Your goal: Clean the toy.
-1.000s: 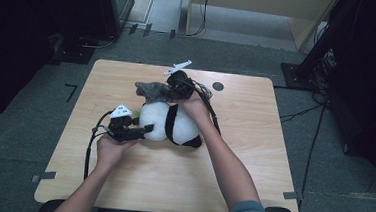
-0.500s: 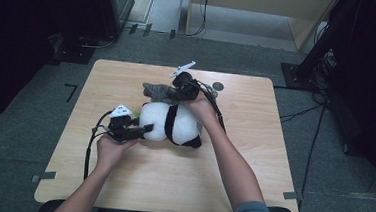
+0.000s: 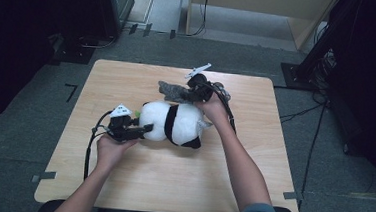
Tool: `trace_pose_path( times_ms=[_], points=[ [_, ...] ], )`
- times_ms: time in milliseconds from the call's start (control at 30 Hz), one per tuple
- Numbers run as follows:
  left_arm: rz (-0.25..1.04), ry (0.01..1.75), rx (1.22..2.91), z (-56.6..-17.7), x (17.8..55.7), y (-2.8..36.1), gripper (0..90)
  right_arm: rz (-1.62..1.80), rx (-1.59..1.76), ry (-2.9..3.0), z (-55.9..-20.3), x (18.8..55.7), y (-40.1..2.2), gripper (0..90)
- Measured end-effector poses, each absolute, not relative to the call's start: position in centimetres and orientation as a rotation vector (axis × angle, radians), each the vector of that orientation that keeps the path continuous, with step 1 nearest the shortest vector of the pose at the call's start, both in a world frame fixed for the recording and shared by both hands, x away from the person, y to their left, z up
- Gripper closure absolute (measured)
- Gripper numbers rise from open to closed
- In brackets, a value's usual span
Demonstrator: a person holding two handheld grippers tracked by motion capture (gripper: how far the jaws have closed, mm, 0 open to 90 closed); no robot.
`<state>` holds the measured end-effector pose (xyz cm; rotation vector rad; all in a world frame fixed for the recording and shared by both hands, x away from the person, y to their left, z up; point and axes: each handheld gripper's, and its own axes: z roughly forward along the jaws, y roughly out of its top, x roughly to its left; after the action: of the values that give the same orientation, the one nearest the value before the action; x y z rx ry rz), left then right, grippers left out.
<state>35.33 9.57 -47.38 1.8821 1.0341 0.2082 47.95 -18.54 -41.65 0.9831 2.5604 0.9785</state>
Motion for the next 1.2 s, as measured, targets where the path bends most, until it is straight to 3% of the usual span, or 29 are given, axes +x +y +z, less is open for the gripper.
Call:
trace_pose_path(
  times_ms=[733,1200],
  points=[
    [0.197,1.035,1.879,-47.4,35.4,9.7,46.9,0.925,1.091,2.496,-42.4,47.5,-23.9,76.3],
    [0.197,1.032,1.876,-47.4,35.4,9.7,46.9,1.017,0.959,2.500,-39.0,48.1,-18.8,76.2]
  ],
)
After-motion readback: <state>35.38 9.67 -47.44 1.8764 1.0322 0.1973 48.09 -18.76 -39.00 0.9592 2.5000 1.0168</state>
